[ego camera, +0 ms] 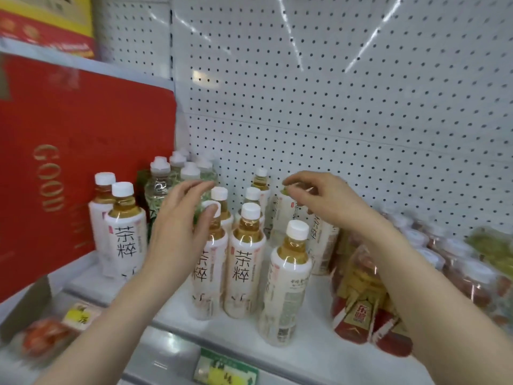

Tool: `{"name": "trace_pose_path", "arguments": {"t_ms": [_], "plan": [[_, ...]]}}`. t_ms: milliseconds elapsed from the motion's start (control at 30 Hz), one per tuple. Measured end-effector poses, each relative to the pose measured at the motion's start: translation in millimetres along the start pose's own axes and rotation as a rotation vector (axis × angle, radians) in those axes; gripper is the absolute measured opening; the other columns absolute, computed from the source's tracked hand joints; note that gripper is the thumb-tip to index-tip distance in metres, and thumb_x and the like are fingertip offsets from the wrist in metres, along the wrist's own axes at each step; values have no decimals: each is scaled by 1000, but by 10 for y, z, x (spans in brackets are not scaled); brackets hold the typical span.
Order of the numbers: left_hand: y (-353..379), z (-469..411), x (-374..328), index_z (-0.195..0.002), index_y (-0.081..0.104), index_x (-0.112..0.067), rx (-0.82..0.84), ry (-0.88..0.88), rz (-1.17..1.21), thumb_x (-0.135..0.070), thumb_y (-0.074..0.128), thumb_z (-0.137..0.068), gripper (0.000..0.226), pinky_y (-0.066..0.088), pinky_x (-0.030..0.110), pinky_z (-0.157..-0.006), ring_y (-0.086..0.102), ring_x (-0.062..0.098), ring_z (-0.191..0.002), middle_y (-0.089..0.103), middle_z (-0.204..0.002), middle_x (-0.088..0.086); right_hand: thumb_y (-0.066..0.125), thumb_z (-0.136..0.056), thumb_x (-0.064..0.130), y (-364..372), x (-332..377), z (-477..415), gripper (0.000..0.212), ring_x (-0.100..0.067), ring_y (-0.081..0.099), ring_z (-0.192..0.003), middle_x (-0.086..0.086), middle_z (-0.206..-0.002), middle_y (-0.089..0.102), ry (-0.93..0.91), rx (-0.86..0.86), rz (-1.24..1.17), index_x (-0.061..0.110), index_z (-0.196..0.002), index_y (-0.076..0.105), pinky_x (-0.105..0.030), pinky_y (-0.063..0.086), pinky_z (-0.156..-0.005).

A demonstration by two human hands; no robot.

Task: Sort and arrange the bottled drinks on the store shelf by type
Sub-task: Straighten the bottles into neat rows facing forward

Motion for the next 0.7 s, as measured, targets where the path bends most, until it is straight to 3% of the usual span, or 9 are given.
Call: {"name": "trace_pose_path", "arguments": {"t_ms": [100,200,333,400,500,567,633,700], "plan": [[-39,-372,74,-136,52,-29,220,-73,128,-36,45,-99,39,39,30,-102,46,6,-124,52,-137,-11,60,-93,43,163,92,-297,36,-10,64,-95,11,-109,66,-4,155,-31,34,-127,61,-34,55,-88],[-12,-689,179,-135,55,-25,394,-118,249,-37,43,-99,40,40,35,-106,50,7,-123,55,-137,-10,64,-89,47,354,181,-510,45,-1,61,-89,10,-116,63,-22,302,9,35,-132,57,-28,55,-86],[111,-917,337,-130,61,-25,635,-128,177,-25,66,-90,40,42,27,-95,56,9,-114,61,-129,-8,73,-85,37,471,238,-665,33,0,60,-78,11,-100,65,-44,277,120,29,-116,67,-19,52,-74],[196,-989,361,-118,67,-23,643,-107,187,-18,75,-81,39,45,22,-86,61,8,-105,68,-114,-7,76,-84,33,429,192,-711,27,-1,59,-70,15,-84,61,0,235,186,26,-108,69,-18,48,-68],[400,-1094,340,-109,70,-23,595,-53,151,-20,78,-78,32,48,23,-81,64,8,-97,71,-104,-7,77,-83,31,321,23,-778,23,-5,65,-66,9,-84,64,89,201,205,24,-103,70,-20,49,-65],[581,-1159,320,-111,69,-24,567,-70,132,-24,77,-78,34,51,31,-87,65,11,-98,71,-107,-6,76,-83,30,260,-87,-832,24,-10,66,-77,8,-89,62,146,183,210,24,-105,70,-19,48,-63],[767,-1220,298,-112,67,-24,545,-92,168,-26,77,-79,34,52,36,-91,65,12,-99,71,-108,-6,75,-84,28,232,-176,-900,25,-17,64,-87,4,-95,62,176,176,241,23,-107,70,-26,52,-73],[922,-1275,270,-109,67,-25,530,-88,234,-23,77,-79,32,52,31,-88,65,10,-96,70,-105,-7,74,-84,25,240,-270,-953,23,-20,62,-91,0,-98,63,189,160,280,23,-107,70,-30,51,-78]]}}
Point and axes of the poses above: each hand's wrist, its own z-axis away from the middle knuckle, its own y-axis out of the palm, x = y × z, the point moved 1 cm from there along -z, towards the middle knuckle
